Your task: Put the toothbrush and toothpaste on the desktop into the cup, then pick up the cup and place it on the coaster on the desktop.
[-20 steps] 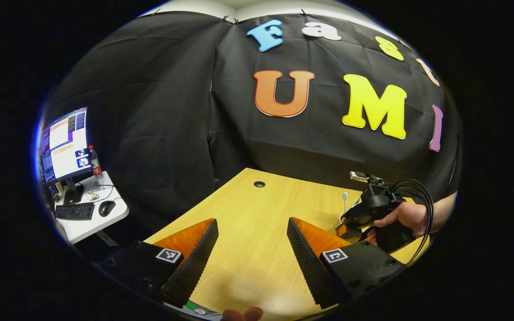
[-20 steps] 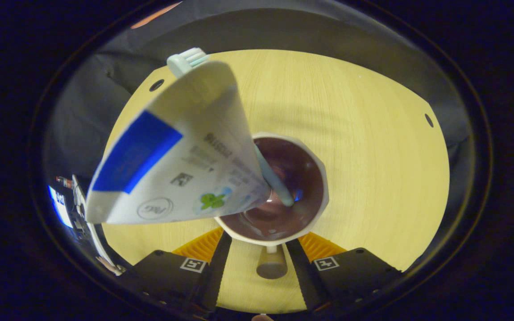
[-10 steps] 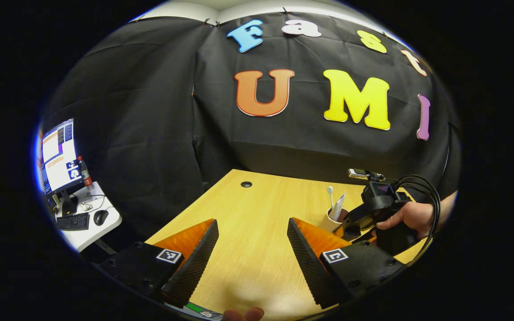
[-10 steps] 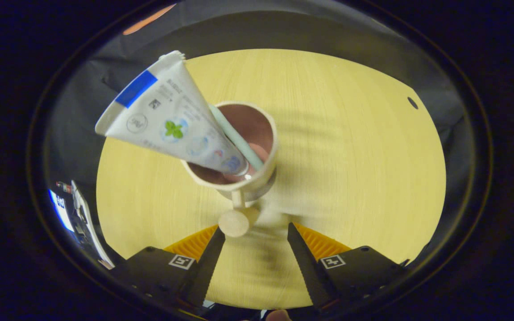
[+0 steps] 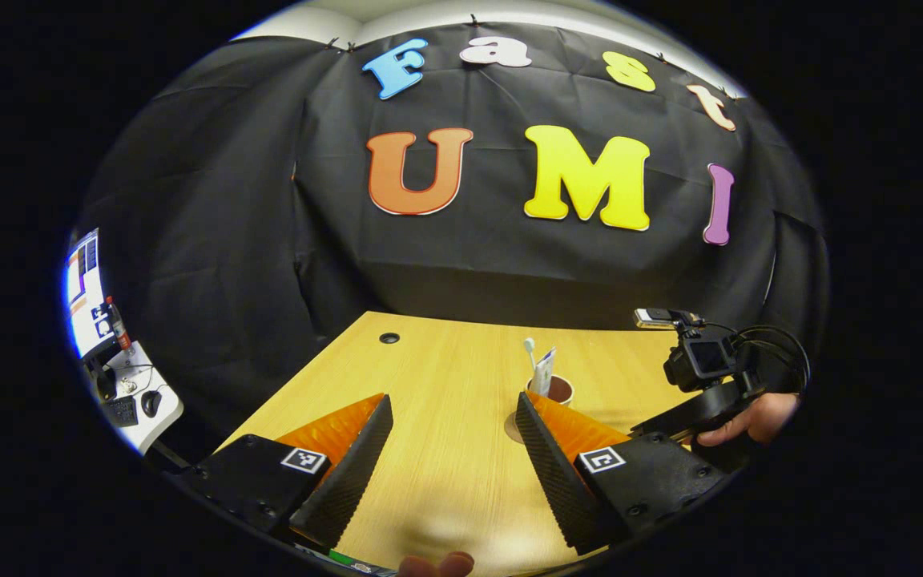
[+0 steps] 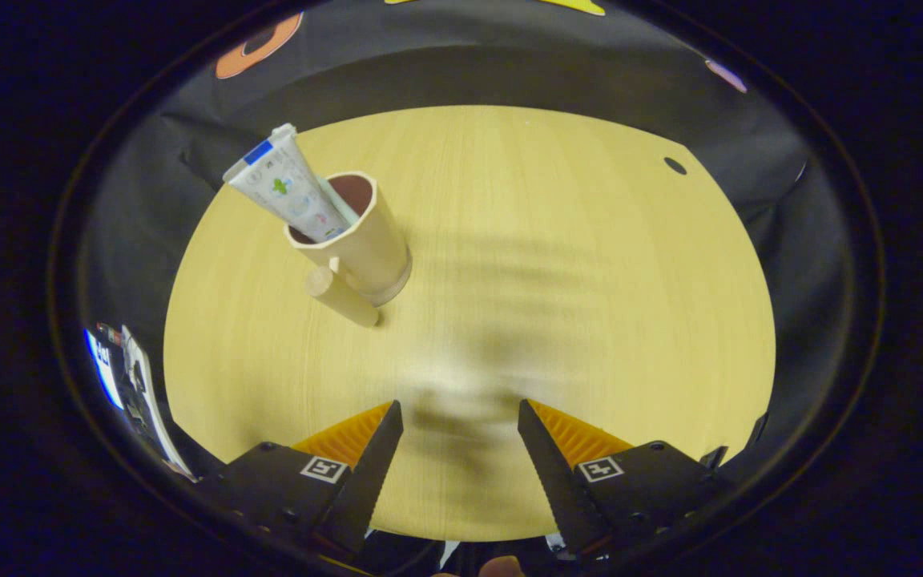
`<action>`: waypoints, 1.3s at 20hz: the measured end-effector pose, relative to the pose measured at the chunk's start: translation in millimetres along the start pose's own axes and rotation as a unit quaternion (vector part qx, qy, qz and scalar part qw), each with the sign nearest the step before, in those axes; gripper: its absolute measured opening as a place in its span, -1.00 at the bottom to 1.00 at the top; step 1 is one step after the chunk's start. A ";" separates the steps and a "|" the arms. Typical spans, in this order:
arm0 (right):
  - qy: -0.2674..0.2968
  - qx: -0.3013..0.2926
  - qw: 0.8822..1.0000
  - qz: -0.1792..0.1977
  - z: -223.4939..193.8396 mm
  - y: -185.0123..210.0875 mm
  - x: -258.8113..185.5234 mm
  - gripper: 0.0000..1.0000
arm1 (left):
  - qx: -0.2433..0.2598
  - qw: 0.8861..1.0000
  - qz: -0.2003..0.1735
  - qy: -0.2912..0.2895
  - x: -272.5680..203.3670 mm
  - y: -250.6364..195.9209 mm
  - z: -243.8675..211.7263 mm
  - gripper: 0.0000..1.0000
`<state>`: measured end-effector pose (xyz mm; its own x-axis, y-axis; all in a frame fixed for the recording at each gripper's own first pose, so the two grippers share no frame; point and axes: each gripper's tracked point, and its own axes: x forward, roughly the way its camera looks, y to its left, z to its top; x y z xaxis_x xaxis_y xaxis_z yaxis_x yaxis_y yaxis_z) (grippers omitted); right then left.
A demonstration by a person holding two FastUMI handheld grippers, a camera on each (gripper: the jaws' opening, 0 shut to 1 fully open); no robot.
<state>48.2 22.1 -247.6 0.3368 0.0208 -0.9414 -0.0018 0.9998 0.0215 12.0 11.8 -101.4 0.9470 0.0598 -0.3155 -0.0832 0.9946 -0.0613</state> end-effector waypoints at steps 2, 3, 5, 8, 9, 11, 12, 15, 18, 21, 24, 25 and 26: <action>-0.034 0.008 0.999 0.010 12.0 -9.2 -23.4 0.77 | 0.001 1.000 -0.016 -0.005 5.0 -11.9 11.0 0.96; -0.055 0.012 0.998 0.019 19.8 -11.5 -38.5 0.77 | 0.004 1.000 -0.016 -0.005 7.5 -14.8 17.1 0.96; -0.116 0.012 0.993 0.027 41.3 -20.2 -73.4 0.77 | 0.012 1.000 -0.015 -0.015 12.3 -18.9 36.2 0.97; -0.225 0.006 0.974 0.026 78.6 -28.9 -132.6 0.77 | 0.030 0.998 -0.023 -0.043 12.6 -31.3 70.2 0.96; -0.255 0.005 0.967 0.025 88.8 -30.1 -153.5 0.78 | 0.038 0.997 -0.022 -0.056 6.4 -15.5 72.8 0.96; -0.312 0.005 0.950 0.019 105.4 -32.7 -188.6 0.77 | 0.040 0.996 -0.024 -0.075 1.7 -22.5 96.3 0.95; -0.342 0.005 0.939 0.014 112.1 -33.9 -204.4 0.79 | 0.034 0.996 -0.029 -0.082 -0.2 -28.3 105.7 0.95; -0.426 -0.011 0.905 -0.008 125.4 -46.4 -251.7 0.78 | 0.022 0.994 -0.034 -0.103 -7.7 -38.5 130.6 0.96; -0.466 -0.012 0.885 -0.014 120.7 -48.5 -269.6 0.79 | 0.020 0.992 -0.035 -0.120 -14.5 -44.2 141.3 0.96; -0.507 -0.001 0.862 -0.014 118.3 -56.8 -289.6 0.78 | 0.014 0.990 -0.038 -0.133 -25.4 -47.5 140.8 0.96; -0.519 -0.010 0.854 -0.025 112.4 -59.7 -296.5 0.78 | 0.016 0.989 -0.036 -0.144 -36.0 -46.7 136.5 0.96; -0.518 -0.012 0.855 -0.025 110.9 -58.4 -296.5 0.78 | 0.014 0.989 -0.039 -0.144 -37.9 -48.4 135.3 0.95; -0.519 -0.009 0.855 -0.022 109.0 -58.4 -296.8 0.78 | 0.014 0.989 -0.039 -0.142 -38.7 -50.2 132.9 0.95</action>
<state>51.0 -43.1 67.3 0.9905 -0.0234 -0.1355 0.0208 0.9996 -0.0212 20.7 -29.3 39.8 0.9995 -0.0003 -0.0310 -0.0012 0.9989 -0.0468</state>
